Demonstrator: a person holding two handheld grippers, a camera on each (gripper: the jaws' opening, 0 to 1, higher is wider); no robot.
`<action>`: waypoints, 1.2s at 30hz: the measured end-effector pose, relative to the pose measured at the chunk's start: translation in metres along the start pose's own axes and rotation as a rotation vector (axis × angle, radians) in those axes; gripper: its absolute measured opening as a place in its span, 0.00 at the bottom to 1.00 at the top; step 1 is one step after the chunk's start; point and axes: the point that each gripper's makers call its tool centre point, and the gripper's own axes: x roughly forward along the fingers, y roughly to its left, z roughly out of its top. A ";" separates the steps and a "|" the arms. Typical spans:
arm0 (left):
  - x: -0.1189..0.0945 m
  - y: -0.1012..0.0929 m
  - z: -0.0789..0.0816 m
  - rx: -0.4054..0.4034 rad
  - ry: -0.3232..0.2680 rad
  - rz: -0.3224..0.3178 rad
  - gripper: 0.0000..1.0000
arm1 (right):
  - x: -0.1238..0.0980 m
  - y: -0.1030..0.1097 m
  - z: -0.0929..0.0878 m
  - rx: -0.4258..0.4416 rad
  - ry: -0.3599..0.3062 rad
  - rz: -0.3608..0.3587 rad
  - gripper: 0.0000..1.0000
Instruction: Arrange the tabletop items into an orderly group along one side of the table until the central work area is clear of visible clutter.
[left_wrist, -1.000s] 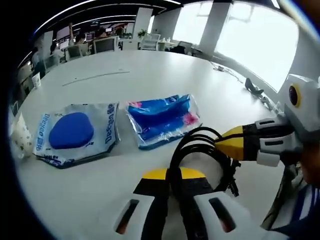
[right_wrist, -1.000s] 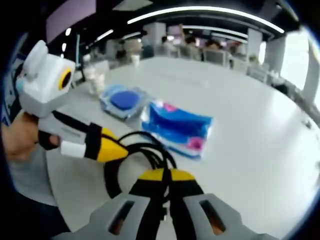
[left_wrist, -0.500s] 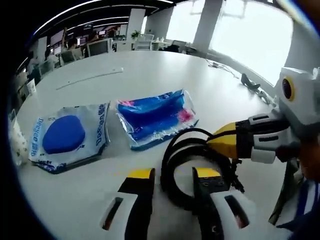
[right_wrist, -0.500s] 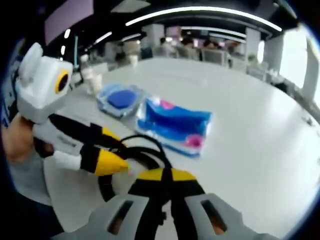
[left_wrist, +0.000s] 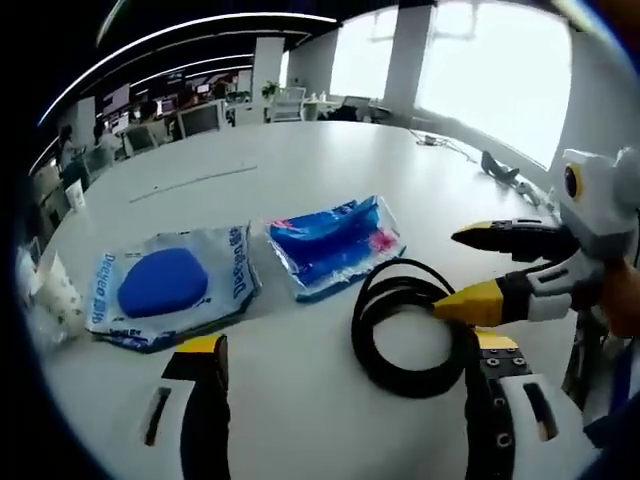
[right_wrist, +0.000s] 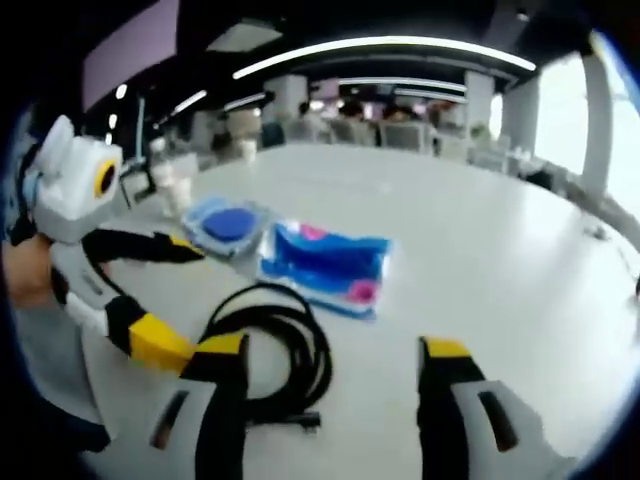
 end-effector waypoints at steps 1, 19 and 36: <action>-0.004 0.004 -0.004 -0.018 0.015 0.000 0.99 | -0.001 0.000 0.001 0.010 -0.009 -0.001 0.70; -0.085 0.066 -0.015 0.024 -0.029 0.005 0.99 | -0.019 0.012 0.041 0.057 -0.070 -0.048 0.87; -0.189 0.178 -0.004 0.005 -0.158 0.121 0.99 | -0.042 0.045 0.050 0.148 -0.075 -0.124 0.90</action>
